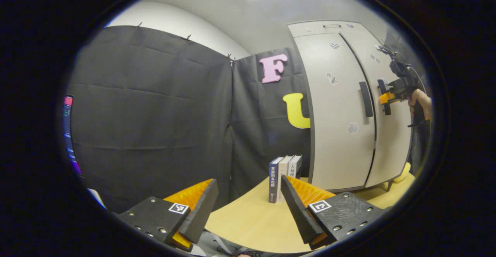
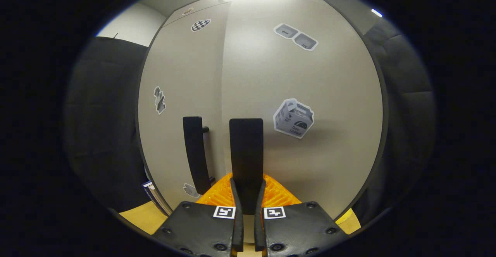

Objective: Open the right door of the double-door shoe cabinet with the right hand, and open the left door with the left hand.

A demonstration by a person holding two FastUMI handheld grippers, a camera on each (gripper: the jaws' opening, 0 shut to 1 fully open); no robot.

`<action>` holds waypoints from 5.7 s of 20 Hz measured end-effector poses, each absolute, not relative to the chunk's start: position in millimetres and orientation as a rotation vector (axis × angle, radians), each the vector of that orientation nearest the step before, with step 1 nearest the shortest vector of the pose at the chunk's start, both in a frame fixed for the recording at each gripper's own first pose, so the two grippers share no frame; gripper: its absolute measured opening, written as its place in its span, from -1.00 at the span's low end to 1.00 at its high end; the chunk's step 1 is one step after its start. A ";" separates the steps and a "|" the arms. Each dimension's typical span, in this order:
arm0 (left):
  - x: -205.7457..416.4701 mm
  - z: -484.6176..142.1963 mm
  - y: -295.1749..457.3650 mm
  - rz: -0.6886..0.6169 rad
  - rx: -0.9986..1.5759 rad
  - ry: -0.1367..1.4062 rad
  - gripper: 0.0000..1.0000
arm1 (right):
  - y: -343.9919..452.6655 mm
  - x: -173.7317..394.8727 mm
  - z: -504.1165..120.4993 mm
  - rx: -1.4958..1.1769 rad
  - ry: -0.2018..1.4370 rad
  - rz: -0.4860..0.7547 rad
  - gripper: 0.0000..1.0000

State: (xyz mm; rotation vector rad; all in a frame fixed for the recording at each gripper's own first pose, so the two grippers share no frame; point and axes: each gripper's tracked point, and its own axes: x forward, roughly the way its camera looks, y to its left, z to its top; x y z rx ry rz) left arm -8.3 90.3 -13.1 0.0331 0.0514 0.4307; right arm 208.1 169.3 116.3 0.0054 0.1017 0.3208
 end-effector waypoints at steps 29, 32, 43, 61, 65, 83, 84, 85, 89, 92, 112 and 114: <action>66.0 -11.1 -32.7 0.107 0.038 0.054 0.87 | 69.3 95.5 119.5 0.018 0.192 0.445 -0.75; 70.7 -9.8 -49.5 0.071 0.045 0.049 0.92 | 50.7 86.8 120.1 0.012 0.197 0.423 -0.75; 81.4 -7.2 -98.7 -0.022 0.029 0.047 0.92 | -25.2 69.5 122.3 0.011 0.201 0.279 -0.84; 85.2 -0.9 -171.3 -0.149 0.037 0.048 0.92 | -109.3 39.0 113.6 0.144 0.163 0.167 -0.84; 100.0 12.5 -187.1 -0.180 0.035 0.035 0.89 | -152.4 19.8 99.9 0.207 0.143 0.072 -0.31; 260.6 135.9 -210.9 -0.212 -0.014 -0.079 0.92 | -243.4 -10.4 32.9 0.049 0.233 -0.227 0.96; 268.0 140.7 -211.0 -0.211 -0.019 -0.086 0.92 | -244.3 -10.6 30.6 0.052 0.237 -0.230 0.96; 274.5 143.9 -211.0 -0.211 -0.022 -0.086 0.94 | -245.4 -11.3 28.3 0.055 0.242 -0.233 0.84; 307.1 138.2 -215.1 -0.209 -0.048 -0.048 0.96 | -249.0 -9.6 19.0 0.071 0.260 -0.241 0.96; 325.4 122.6 -218.2 -0.197 -0.054 0.017 0.92 | -249.4 -8.7 14.4 0.074 0.269 -0.235 0.84; 326.1 112.1 -216.9 -0.215 -0.032 0.086 -0.61 | -240.4 14.9 -1.8 0.066 0.284 -0.178 0.96; 325.2 111.2 -213.3 -0.231 -0.049 0.091 -0.61 | -231.4 22.6 3.7 0.065 0.270 -0.159 0.96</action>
